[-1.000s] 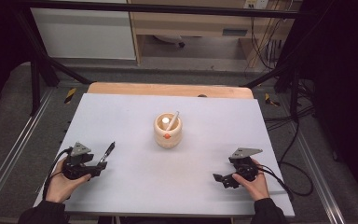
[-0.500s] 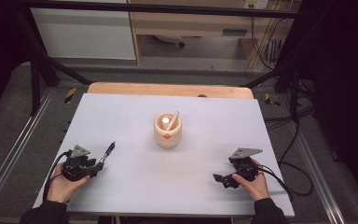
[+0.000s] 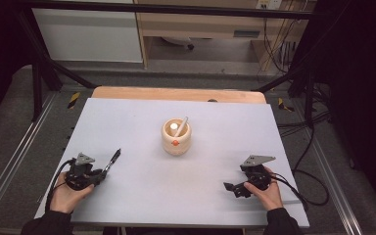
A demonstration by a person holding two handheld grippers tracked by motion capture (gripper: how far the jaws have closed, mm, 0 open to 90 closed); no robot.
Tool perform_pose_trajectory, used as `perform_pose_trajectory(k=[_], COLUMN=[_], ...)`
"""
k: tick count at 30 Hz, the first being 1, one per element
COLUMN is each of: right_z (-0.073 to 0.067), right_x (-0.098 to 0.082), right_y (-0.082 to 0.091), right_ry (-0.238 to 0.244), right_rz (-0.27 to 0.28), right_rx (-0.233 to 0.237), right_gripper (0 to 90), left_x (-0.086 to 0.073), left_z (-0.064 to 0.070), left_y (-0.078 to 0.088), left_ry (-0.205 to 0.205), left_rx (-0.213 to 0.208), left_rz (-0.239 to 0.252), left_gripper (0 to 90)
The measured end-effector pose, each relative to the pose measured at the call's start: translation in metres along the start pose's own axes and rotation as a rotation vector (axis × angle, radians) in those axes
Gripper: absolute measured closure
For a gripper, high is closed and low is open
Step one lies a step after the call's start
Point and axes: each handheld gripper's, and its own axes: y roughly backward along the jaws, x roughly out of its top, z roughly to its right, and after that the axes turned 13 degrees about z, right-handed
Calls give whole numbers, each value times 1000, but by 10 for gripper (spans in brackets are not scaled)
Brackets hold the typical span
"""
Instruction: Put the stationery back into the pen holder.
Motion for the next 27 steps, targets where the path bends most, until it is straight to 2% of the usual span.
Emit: perform_pose_trajectory(k=[10, 15, 27], right_z=[0, 0, 0], right_x=[0, 0, 0], right_y=[0, 0, 0], right_ry=[0, -2, 3], right_rz=[0, 1, 4], right_rx=[1, 1, 2], right_gripper=[9, 9, 9], left_x=[0, 0, 4], left_z=[4, 1, 0], left_y=[-1, -1, 5], left_ry=[-12, 13, 3], left_rx=[27, 13, -13], left_rz=[3, 4, 24], left_gripper=[787, 792, 795])
